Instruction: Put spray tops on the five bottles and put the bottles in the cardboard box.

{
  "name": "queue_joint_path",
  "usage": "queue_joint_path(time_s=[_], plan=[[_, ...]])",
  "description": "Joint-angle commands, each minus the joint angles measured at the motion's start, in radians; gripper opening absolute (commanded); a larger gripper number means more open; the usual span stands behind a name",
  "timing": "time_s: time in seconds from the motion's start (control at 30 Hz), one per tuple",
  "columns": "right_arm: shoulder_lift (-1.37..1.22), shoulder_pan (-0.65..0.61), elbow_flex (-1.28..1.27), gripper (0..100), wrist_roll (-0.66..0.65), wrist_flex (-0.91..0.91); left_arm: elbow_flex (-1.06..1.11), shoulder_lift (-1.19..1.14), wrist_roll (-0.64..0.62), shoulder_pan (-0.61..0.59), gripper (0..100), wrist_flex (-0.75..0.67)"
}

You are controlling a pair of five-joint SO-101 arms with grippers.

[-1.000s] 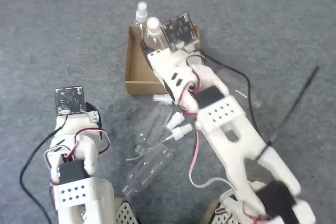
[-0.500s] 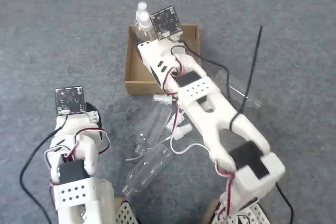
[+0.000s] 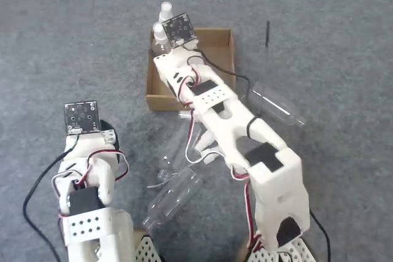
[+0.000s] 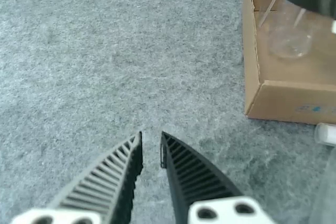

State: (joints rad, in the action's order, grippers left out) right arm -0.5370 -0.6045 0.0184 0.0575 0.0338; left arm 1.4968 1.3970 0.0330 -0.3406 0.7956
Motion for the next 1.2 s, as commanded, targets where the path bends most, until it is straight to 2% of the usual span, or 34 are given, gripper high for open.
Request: queue_joint_path(time_s=[0.0,0.7,0.93,1.17], plan=[[-0.012,-0.015,0.124,0.7,0.049,-0.028,-0.013,0.018,0.011,0.003,6,-0.032],[-0.128,-0.012,0.206,1.3,0.049,-0.018,-0.013,0.018,0.011,0.005,6,-0.029],[-0.13,-0.015,0.198,16.1,0.049,-0.016,-0.013,0.018,0.011,0.005,6,-0.029],[-0.127,-0.016,0.199,17.0,0.049,-0.004,-0.013,0.018,0.011,0.005,6,-0.031]])
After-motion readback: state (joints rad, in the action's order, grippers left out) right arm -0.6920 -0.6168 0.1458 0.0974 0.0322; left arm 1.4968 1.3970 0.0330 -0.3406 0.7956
